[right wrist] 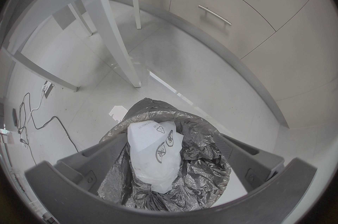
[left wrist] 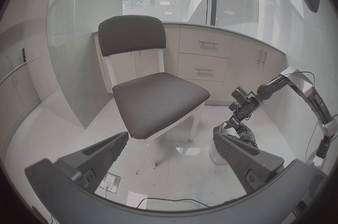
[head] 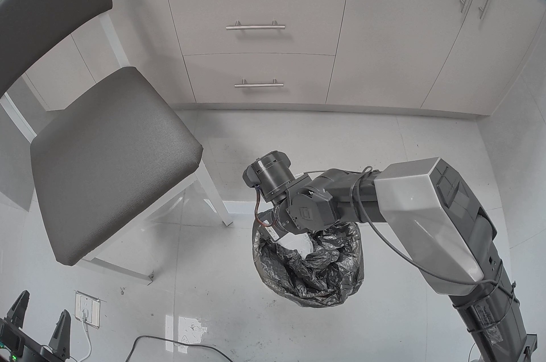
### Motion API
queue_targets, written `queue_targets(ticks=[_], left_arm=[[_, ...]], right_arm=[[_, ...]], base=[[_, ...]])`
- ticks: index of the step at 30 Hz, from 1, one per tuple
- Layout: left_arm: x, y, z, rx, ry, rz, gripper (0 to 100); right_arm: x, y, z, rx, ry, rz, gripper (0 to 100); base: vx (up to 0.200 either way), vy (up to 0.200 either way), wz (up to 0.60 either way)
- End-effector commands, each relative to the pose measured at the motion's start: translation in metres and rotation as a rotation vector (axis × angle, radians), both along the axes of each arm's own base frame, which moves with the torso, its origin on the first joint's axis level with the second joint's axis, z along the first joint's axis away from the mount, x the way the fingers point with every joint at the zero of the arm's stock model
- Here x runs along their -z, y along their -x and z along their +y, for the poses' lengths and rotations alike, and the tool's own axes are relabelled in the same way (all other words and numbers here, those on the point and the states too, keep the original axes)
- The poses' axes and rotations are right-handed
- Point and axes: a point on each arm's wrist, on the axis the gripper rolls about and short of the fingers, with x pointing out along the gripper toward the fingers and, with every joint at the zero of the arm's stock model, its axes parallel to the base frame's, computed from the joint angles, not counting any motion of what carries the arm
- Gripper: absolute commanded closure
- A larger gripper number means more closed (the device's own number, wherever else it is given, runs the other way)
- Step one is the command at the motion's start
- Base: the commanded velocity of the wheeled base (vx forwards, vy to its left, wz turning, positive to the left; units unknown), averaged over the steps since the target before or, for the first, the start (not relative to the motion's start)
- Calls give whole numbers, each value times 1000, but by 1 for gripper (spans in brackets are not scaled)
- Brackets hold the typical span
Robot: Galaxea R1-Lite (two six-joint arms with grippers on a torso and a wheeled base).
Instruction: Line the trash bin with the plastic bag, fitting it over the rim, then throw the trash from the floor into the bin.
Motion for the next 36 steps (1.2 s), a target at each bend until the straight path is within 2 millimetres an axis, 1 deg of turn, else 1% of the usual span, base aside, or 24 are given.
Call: queue_targets(ticks=[1, 6, 8, 9, 10, 16, 21, 27, 31, 32, 34, 36], left_arm=[[0, 0, 0, 0, 1, 2, 0], [0, 0, 0, 0, 1, 2, 0], [0, 0, 0, 0, 1, 2, 0], [0, 0, 0, 0, 1, 2, 0], [0, 0, 0, 0, 1, 2, 0], [0, 0, 0, 0, 1, 2, 0], [0, 0, 0, 0, 1, 2, 0], [0, 0, 0, 0, 1, 2, 0], [0, 0, 0, 0, 1, 2, 0], [0, 0, 0, 0, 1, 2, 0], [0, 0, 0, 0, 1, 2, 0], [0, 0, 0, 0, 1, 2, 0]], right_arm=[[0, -1, -1, 2, -1, 0, 0], [-2, 0, -1, 0, -2, -2, 0], [-7, 1, -1, -1, -7, -5, 0], [-7, 1, -1, -1, -7, -5, 100], [-13, 3, 0, -3, -15, -11, 100], [-28, 12, 2, -12, -24, -12, 100], [-31, 13, 1, -9, -24, -9, 100], [-28, 13, 1, 5, -33, 0, 100], [-22, 14, -1, 28, -24, 33, 100], [-15, 12, -5, 50, -14, 61, 100], [-13, 11, -6, 57, -9, 72, 100], [-3, 7, -14, 96, -1, 109, 100]], base=[[0, 0, 0], [0, 0, 0], [0, 0, 0], [0, 0, 0], [0, 0, 0], [0, 0, 0], [0, 0, 0], [0, 0, 0], [0, 0, 0], [0, 0, 0], [0, 0, 0], [0, 0, 0]])
